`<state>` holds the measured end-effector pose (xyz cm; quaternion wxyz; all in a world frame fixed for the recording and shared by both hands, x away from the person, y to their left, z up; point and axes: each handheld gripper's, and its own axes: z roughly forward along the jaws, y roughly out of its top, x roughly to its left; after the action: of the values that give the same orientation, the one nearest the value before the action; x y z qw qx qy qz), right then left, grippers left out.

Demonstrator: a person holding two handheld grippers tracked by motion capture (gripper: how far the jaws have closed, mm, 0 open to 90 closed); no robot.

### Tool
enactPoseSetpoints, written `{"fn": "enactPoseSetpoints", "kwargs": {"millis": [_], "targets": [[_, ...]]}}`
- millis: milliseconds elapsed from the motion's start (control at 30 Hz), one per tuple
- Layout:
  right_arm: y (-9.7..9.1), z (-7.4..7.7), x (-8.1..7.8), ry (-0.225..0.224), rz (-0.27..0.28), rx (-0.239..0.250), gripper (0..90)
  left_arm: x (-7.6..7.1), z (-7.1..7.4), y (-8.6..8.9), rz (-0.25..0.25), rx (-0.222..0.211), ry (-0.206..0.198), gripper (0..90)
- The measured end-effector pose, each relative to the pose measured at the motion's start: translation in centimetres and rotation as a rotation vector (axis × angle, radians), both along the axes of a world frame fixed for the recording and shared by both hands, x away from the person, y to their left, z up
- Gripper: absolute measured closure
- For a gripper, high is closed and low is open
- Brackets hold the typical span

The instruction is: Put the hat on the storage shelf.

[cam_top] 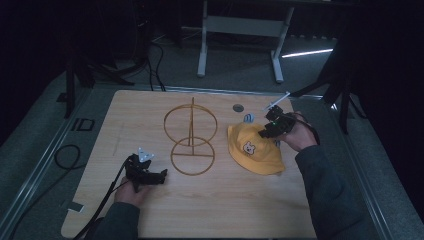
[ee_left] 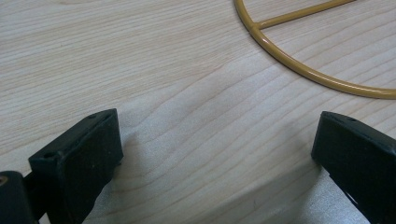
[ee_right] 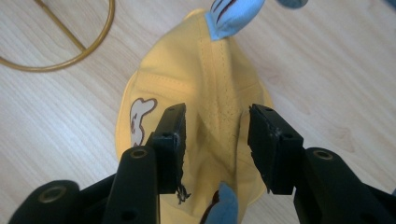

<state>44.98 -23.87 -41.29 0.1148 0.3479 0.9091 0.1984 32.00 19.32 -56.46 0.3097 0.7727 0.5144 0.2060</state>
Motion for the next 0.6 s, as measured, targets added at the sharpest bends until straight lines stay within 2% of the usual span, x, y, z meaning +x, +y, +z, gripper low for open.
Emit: {"fn": "enactPoseSetpoints", "kwargs": {"millis": [167, 533, 600], "targets": [[0.3, -0.4, 0.9, 0.064, 0.007, -0.049, 59.6, 0.0, 0.0, 0.0, 0.0, 0.001, 0.0, 1.9], [1.1, -0.7, 2.2, 0.149, 0.033, -0.07, 66.2, 0.0, 0.0, 0.0, 0.0, 0.0, 0.0, 1.9], [1.2, -0.9, 2.7, 0.176, 0.03, -0.076, 73.8, 0.0, 0.0, 0.0, 0.0, 0.0, 0.0, 1.9]]}}
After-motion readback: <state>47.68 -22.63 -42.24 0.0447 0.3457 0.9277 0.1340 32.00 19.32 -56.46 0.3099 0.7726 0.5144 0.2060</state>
